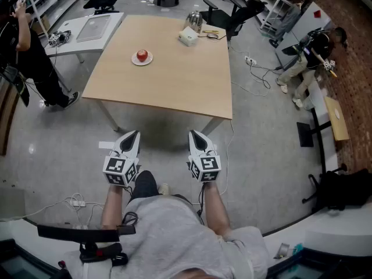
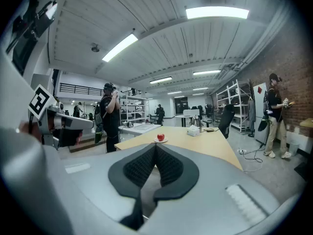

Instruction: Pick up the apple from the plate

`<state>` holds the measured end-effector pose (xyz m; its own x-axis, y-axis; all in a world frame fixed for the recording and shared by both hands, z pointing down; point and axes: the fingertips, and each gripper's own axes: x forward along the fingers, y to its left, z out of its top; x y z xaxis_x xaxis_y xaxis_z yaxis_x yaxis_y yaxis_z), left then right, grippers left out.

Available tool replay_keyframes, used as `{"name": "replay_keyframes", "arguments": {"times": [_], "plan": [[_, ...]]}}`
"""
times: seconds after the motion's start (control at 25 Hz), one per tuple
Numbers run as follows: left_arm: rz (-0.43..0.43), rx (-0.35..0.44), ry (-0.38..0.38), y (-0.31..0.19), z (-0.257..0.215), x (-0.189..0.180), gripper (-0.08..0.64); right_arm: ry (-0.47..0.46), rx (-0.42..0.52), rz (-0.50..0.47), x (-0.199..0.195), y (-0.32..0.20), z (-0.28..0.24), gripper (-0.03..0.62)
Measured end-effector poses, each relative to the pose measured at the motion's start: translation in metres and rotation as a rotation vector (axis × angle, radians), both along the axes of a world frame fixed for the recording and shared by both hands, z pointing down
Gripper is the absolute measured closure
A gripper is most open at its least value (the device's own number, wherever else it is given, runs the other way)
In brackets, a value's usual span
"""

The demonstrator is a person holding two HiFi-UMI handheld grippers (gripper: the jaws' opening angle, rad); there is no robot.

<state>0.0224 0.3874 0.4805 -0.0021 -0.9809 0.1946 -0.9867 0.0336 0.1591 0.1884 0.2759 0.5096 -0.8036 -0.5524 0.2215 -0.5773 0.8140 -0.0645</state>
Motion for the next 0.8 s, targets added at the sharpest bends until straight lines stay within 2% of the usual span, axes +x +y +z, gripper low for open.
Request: {"name": "replay_keyframes", "arguments": {"times": [0.2, 0.44, 0.8], "plan": [[-0.010, 0.006, -0.009, -0.008, -0.008, -0.005, 0.541, -0.030, -0.021, -0.007, -0.003, -0.006, -0.005, 0.586], [-0.017, 0.001, -0.005, -0.028, 0.000, -0.017, 0.541, -0.024, -0.018, -0.013, -0.017, -0.026, -0.001, 0.586], [-0.012, 0.002, 0.000, -0.088, 0.003, -0.057, 0.541, -0.005, -0.017, -0.038, -0.061, -0.077, 0.000, 0.586]]}}
